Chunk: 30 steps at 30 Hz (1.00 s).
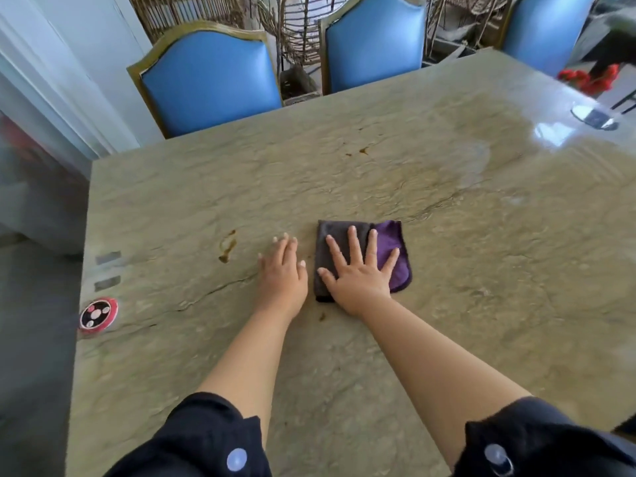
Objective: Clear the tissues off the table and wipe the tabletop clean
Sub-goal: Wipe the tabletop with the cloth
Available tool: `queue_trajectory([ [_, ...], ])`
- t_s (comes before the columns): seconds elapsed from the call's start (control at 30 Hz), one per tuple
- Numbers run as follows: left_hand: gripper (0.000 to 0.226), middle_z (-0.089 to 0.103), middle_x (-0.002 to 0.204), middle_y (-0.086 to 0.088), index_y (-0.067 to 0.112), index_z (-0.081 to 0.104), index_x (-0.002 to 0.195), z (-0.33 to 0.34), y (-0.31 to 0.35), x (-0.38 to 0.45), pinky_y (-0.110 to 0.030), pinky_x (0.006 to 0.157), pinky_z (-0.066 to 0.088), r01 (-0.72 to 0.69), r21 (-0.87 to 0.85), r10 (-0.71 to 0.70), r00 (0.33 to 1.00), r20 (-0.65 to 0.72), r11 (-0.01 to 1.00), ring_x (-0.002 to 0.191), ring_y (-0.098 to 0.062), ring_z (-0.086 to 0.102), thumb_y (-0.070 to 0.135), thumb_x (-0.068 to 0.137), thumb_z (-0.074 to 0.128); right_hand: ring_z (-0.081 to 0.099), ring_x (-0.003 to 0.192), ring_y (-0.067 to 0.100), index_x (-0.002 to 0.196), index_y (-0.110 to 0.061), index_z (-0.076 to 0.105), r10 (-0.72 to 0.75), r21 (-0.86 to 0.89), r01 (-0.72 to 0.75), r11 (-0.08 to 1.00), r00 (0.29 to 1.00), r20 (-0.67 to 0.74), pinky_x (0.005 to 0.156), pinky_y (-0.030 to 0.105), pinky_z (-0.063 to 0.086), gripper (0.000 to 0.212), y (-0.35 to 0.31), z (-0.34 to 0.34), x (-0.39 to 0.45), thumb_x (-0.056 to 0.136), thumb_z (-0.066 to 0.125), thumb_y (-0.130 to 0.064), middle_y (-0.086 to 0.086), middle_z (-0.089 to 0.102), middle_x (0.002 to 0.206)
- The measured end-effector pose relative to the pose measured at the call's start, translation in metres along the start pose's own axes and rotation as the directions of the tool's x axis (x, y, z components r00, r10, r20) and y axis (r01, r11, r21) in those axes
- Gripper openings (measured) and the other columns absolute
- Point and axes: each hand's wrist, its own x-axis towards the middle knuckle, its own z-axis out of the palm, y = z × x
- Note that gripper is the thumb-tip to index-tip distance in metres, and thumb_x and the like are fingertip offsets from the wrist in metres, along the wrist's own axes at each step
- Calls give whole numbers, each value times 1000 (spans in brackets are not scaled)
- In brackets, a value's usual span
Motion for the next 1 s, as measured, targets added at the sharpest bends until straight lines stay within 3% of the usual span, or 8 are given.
queue_trajectory([
  [0.13,52,48,144,-11,6,53,133,4,-23,7,-45,111,30,-130,9,130,989,-76,991,133,-33,45,29,92,34,-21,147,23,147,-53,-6,-255,-74,254,964,967,-3,112,65,-9,61,16,-11,30,93,17,-68,-12,-15,161],
  [0.33,40,58,129,0,18,60,125,-3,-22,17,-39,95,44,-151,60,159,972,-172,987,113,-25,56,24,89,45,-20,147,24,150,-47,4,175,120,-163,979,980,-93,111,59,-15,60,11,-19,71,95,21,-62,-9,-11,162],
  [0.43,44,54,132,-7,13,56,129,-4,-9,38,-40,101,40,-163,-54,149,967,-208,985,120,-28,52,8,85,52,-11,149,20,151,-39,19,31,344,-23,939,999,-19,116,49,-12,54,7,-30,79,100,34,-43,-6,1,163],
  [0.53,51,49,139,-14,5,54,132,0,19,63,-40,111,33,-248,-153,220,959,-178,957,130,-32,46,8,83,43,21,146,12,140,-29,49,79,703,47,710,986,-146,118,30,12,45,23,-43,75,98,42,-15,-9,34,155],
  [0.63,56,20,159,-12,9,29,150,12,55,77,-40,121,6,-270,-29,271,960,68,962,148,-28,14,32,98,35,31,140,18,129,-24,61,298,604,-39,796,894,-335,116,30,22,44,49,-51,74,93,40,-8,-4,48,145],
  [0.73,76,-20,160,-5,18,-9,153,29,77,86,-50,116,-16,-243,234,187,953,239,941,147,-25,-21,62,95,11,15,147,21,137,-19,51,420,529,-208,823,850,-319,120,34,15,49,72,-55,81,92,37,-6,2,35,153],
  [0.9,70,-15,161,8,36,-3,153,25,64,165,-52,115,-19,-370,279,312,922,231,886,148,-13,-16,68,92,9,3,149,23,145,-17,38,374,407,-242,881,884,-283,122,38,3,56,96,-64,108,91,40,-3,4,19,160],
  [1.0,65,-15,162,2,31,-2,154,26,71,216,-46,118,-16,-258,308,190,954,234,916,149,-17,-14,58,97,13,-1,150,23,147,-17,34,366,386,-258,886,899,-241,122,38,-1,56,99,-67,136,92,35,-4,4,13,161],
])
